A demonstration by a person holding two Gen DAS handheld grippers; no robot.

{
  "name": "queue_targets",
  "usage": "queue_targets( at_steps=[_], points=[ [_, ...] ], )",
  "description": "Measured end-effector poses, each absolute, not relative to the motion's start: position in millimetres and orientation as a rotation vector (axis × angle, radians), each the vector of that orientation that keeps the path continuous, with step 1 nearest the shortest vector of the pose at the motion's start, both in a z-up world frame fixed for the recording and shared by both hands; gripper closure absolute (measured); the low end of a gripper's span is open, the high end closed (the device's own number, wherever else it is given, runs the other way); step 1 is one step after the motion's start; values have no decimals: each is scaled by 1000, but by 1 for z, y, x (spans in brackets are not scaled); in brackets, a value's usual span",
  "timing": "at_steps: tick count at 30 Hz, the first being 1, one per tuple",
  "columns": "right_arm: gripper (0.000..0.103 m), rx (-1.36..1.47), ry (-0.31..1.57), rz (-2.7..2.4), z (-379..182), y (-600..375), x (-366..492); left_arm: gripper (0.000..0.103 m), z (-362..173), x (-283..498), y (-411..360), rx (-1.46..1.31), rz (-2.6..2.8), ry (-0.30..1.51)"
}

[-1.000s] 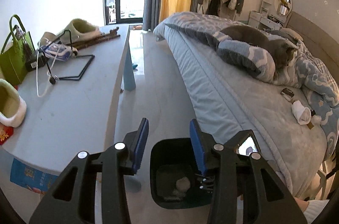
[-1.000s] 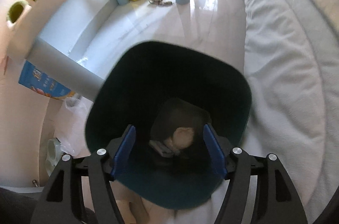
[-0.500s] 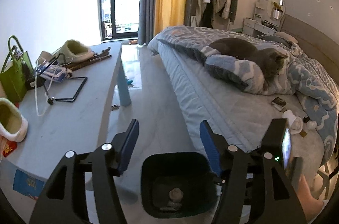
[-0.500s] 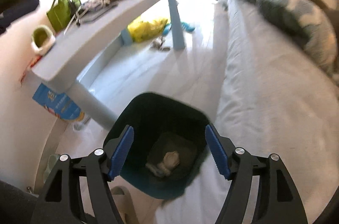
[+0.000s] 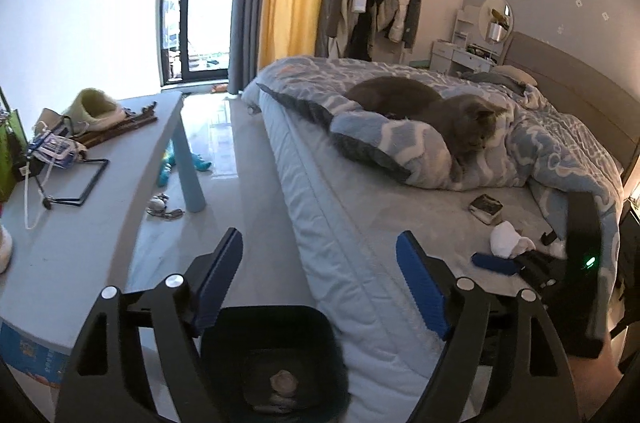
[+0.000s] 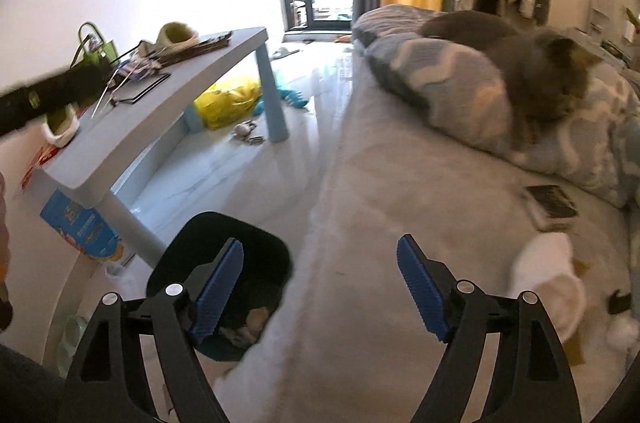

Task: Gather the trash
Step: 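Grasp the white cloth on the bed with the left tool while the right reaches the clear plastic bag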

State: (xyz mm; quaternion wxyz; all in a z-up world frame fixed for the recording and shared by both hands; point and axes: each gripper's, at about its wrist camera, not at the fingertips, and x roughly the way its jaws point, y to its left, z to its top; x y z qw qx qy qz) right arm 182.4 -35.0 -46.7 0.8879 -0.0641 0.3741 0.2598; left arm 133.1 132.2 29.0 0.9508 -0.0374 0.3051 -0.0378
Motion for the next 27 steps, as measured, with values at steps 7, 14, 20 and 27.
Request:
queue_targets(
  at_steps=[7, 14, 20, 27],
  points=[
    [19, -128, 749, 460, -39, -92, 182, 14, 25, 143, 85, -53, -150, 619],
    [17, -89, 741, 366, -37, -155, 193, 13, 21, 160, 44, -53, -217, 630],
    [14, -68, 753, 309, -37, -195, 204, 10, 12, 178, 4, -42, -274, 650],
    [13, -59, 778, 256, -45, -236, 217, 10, -8, 194, -35, -15, -336, 710]
  ],
)
